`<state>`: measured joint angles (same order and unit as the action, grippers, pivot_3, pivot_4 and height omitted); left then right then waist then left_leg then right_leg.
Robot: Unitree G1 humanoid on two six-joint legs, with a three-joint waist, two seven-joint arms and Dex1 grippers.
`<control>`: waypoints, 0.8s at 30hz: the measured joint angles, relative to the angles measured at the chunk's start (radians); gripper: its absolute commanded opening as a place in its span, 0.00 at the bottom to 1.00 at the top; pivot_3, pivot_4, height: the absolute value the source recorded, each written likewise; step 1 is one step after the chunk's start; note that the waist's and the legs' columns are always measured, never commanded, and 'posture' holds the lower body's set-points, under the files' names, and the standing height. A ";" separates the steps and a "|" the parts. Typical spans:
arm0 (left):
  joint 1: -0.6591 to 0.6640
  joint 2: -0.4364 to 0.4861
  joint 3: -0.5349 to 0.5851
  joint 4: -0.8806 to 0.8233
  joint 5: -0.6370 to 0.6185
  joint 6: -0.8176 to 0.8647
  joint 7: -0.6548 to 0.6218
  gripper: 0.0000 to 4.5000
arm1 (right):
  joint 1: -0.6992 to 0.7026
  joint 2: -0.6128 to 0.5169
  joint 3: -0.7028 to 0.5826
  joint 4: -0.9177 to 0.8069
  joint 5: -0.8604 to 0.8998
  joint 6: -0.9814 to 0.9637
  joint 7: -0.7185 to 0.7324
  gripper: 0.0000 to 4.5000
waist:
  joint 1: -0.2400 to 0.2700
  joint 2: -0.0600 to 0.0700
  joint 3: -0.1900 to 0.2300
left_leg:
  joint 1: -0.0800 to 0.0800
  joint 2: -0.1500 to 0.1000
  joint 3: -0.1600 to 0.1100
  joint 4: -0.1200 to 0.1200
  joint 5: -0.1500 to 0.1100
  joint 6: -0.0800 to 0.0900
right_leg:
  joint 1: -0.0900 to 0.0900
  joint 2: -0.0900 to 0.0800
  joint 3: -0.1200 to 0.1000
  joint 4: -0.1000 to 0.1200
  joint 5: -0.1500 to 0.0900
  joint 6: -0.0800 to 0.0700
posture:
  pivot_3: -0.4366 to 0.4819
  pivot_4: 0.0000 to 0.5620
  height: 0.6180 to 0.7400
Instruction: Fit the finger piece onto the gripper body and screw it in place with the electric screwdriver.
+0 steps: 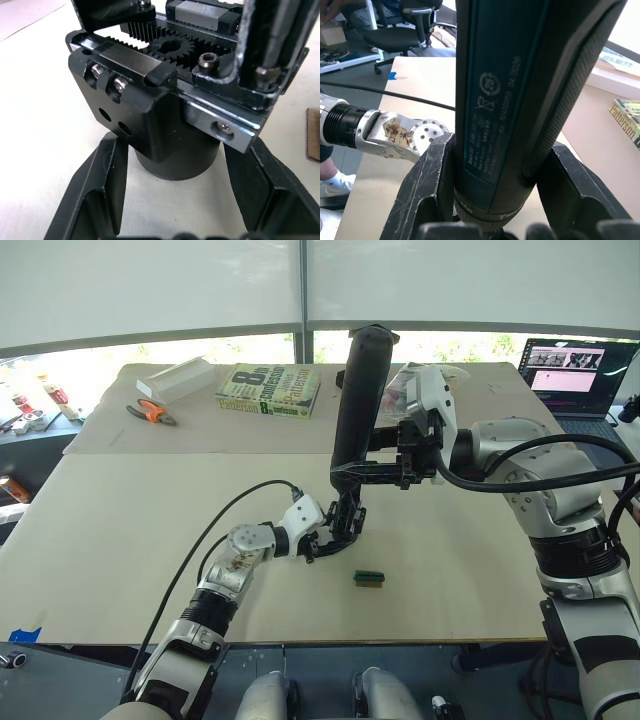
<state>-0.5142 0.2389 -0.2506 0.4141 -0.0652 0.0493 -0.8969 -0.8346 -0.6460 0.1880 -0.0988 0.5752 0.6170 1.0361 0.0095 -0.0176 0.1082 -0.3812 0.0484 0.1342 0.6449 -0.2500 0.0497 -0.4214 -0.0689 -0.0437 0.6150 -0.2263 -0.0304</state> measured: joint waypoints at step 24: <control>-0.025 -0.030 0.030 0.015 -0.015 -0.030 0.010 0.66 | 0.033 0.006 -0.023 -0.006 -0.004 0.001 -0.014 0.43 | 0.004 -0.001 -0.002 | 0.003 -0.001 0.000 0.000 0.000 0.000 | 0.004 -0.002 -0.001 0.000 0.000 0.001 | 0.48 0.27 1.00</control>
<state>-0.5393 0.2091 -0.2208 0.4293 -0.0803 0.0192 -0.8866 -0.8014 -0.6404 0.1647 -0.1048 0.5715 0.6180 1.0217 0.0135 -0.0189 0.1058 -0.3779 0.0477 0.1339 0.6452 -0.2500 0.0497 -0.4176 -0.0709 -0.0451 0.6146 -0.2263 -0.0299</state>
